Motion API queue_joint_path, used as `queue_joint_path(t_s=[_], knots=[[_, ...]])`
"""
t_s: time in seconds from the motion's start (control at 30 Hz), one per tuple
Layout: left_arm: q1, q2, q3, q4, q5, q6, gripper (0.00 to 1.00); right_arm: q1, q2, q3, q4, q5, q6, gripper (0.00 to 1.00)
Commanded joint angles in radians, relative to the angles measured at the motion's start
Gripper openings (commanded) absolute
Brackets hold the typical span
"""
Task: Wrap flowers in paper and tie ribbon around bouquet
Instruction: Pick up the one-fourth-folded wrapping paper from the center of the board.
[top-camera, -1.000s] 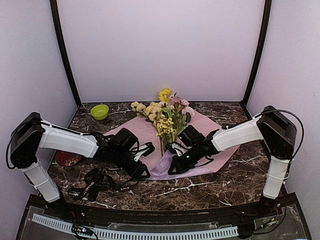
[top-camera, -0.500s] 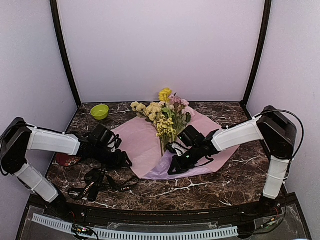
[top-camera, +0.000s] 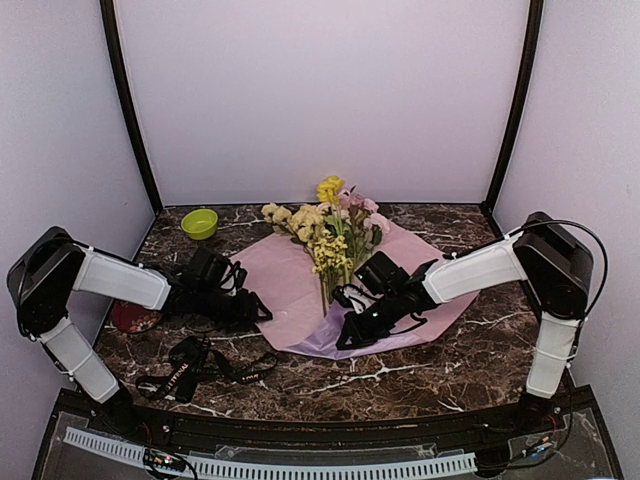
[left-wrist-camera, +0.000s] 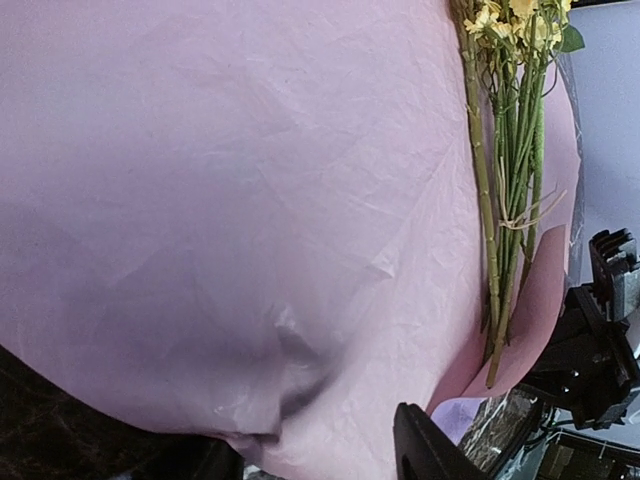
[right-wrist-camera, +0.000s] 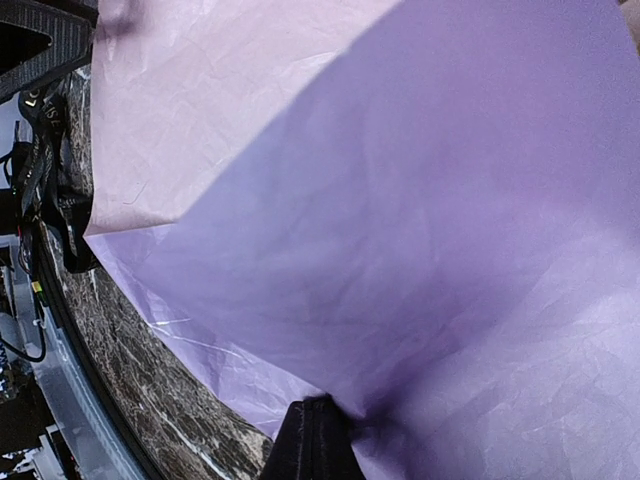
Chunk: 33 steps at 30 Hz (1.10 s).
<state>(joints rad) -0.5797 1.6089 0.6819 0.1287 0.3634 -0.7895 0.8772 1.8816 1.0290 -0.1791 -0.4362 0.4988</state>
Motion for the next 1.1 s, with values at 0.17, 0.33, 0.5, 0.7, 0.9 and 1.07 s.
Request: queue_joint_path(t_s=[0.17, 0.33, 0.5, 0.7, 0.9, 1.07], knots=[[0.003, -0.008, 0.019, -0.016, -0.107, 0.070, 0.38, 0.009, 0.006, -0.023, -0.018, 0.045, 0.011, 0.00], [0.000, 0.001, 0.060, -0.050, -0.126, 0.104, 0.21, 0.009, -0.002, -0.026, -0.017, 0.051, 0.015, 0.00], [-0.021, -0.009, 0.101, -0.098, -0.156, 0.138, 0.16, 0.009, 0.001, -0.026, -0.013, 0.052, 0.019, 0.00], [-0.065, -0.001, 0.133, -0.121, -0.187, 0.162, 0.07, 0.009, 0.001, -0.027, -0.017, 0.052, 0.018, 0.00], [-0.132, 0.036, 0.252, -0.198, -0.246, 0.244, 0.00, 0.010, 0.002, -0.023, -0.011, 0.048, 0.024, 0.00], [-0.173, 0.051, 0.348, -0.255, -0.272, 0.285, 0.00, 0.010, 0.003, -0.022, -0.006, 0.048, 0.031, 0.00]])
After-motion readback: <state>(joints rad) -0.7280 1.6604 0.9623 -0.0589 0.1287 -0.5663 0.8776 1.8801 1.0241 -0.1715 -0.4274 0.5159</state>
